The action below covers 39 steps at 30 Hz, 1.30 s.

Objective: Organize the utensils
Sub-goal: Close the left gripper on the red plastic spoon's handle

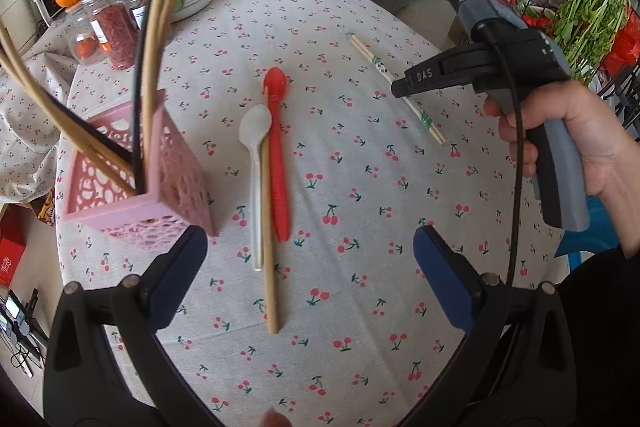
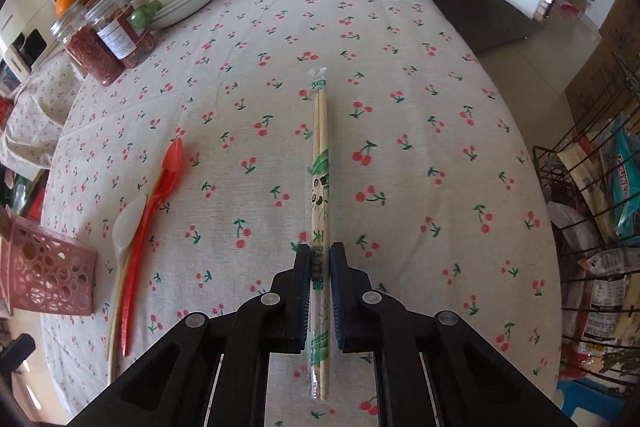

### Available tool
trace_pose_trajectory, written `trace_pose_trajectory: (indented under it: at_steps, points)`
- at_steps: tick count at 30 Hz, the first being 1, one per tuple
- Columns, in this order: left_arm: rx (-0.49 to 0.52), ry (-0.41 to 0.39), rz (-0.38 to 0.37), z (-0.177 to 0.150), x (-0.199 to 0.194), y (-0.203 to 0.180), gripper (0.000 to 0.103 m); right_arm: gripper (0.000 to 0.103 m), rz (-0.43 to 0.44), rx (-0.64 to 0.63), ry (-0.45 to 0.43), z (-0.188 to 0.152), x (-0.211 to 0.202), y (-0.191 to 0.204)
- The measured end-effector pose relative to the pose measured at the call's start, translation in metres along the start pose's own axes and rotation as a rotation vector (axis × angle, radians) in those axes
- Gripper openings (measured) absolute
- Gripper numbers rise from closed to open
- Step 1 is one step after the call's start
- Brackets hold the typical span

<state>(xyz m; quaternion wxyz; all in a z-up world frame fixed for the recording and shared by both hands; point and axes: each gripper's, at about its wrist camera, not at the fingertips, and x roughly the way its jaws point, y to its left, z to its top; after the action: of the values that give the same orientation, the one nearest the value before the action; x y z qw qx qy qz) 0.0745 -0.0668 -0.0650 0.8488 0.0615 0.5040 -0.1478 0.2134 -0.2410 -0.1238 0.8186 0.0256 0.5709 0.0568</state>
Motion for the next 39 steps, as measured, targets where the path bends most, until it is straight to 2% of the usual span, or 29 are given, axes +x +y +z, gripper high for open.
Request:
trace_pose_trajectory:
  at_steps: [3, 7, 10, 17, 21, 28, 30, 33, 35, 39]
  points:
    - [0.020, 0.018, 0.091, 0.017, 0.016, -0.015, 0.102, 0.009, 0.032, 0.029, -0.017, -0.003, -0.015, -0.016]
    - [-0.026, 0.088, 0.131, 0.039, 0.049, -0.014, 0.078, 0.009, 0.068, 0.049, -0.034, -0.006, -0.026, -0.031]
    - [-0.087, 0.118, 0.135, 0.058, 0.073, -0.008, 0.069, 0.009, 0.100, 0.086, -0.041, -0.008, -0.033, -0.047]
    - [-0.181, 0.089, 0.208, 0.108, 0.106, 0.007, 0.065, 0.010, 0.167, 0.106, -0.050, -0.011, -0.040, -0.054]
    - [-0.196, 0.114, 0.247, 0.124, 0.122, 0.017, 0.059, 0.010, 0.197, 0.102, -0.060, -0.009, -0.043, -0.051]
    - [-0.252, 0.181, 0.224, 0.129, 0.144, 0.036, 0.042, 0.010, 0.221, 0.099, -0.057, -0.005, -0.041, -0.050]
    - [-0.270, 0.175, 0.200, 0.130, 0.145, 0.040, 0.040, 0.010, 0.224, 0.101, -0.052, -0.004, -0.039, -0.050]
    - [-0.290, 0.178, 0.157, 0.132, 0.148, 0.045, 0.026, 0.010, 0.226, 0.105, -0.046, -0.004, -0.038, -0.051]
    - [-0.272, 0.181, 0.158, 0.132, 0.148, 0.043, 0.009, 0.010, 0.223, 0.108, -0.046, -0.003, -0.037, -0.051]
    - [-0.238, 0.151, 0.152, 0.128, 0.140, 0.029, 0.009, 0.010, 0.221, 0.112, -0.048, -0.004, -0.039, -0.051]
